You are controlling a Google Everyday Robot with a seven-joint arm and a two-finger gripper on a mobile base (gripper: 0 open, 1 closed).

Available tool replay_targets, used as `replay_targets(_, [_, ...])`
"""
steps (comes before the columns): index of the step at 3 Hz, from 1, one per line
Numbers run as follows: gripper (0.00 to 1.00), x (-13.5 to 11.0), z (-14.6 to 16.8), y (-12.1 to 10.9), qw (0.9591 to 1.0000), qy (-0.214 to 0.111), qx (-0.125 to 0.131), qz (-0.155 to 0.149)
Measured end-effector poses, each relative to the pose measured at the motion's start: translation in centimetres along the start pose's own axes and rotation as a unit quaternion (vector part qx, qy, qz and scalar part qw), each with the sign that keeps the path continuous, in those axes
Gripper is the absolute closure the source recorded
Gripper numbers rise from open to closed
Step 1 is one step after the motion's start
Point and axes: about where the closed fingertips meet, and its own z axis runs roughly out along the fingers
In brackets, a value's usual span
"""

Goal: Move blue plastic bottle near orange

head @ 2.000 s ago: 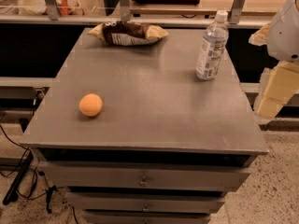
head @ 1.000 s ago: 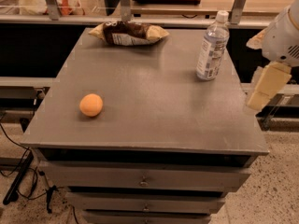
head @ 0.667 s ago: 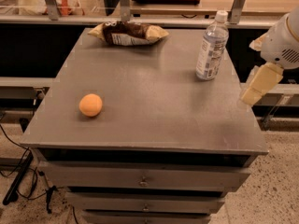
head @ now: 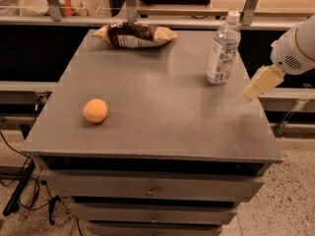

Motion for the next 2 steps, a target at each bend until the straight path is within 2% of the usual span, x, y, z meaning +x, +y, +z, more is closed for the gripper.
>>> replay_targets(1, [0.00, -1.03, 1.32, -2.13, 0.9967, -0.028, 0.047, 0.059])
replay_targets(2, [0.00, -1.22, 1.49, -2.19, 0.9964, -0.029, 0.049, 0.063])
